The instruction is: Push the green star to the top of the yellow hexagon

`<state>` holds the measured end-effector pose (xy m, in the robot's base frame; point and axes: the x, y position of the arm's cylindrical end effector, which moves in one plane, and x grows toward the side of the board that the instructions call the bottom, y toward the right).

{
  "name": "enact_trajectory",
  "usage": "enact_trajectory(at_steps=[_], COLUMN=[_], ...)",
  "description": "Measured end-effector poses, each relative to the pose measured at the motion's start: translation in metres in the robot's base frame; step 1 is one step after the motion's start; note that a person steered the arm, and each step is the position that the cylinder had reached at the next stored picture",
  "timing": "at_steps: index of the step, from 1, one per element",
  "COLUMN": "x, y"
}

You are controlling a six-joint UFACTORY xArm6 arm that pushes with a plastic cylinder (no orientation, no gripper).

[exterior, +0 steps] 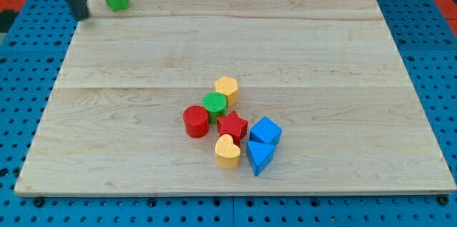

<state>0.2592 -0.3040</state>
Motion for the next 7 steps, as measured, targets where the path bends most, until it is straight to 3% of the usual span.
enact_trajectory(at_steps=[1,2,3,5,6,7], x=[-0.038,-0.068,-0.033,0.077,0.108,0.101], y=[0.003,0.058,0.112,0.159,0.200,0.244])
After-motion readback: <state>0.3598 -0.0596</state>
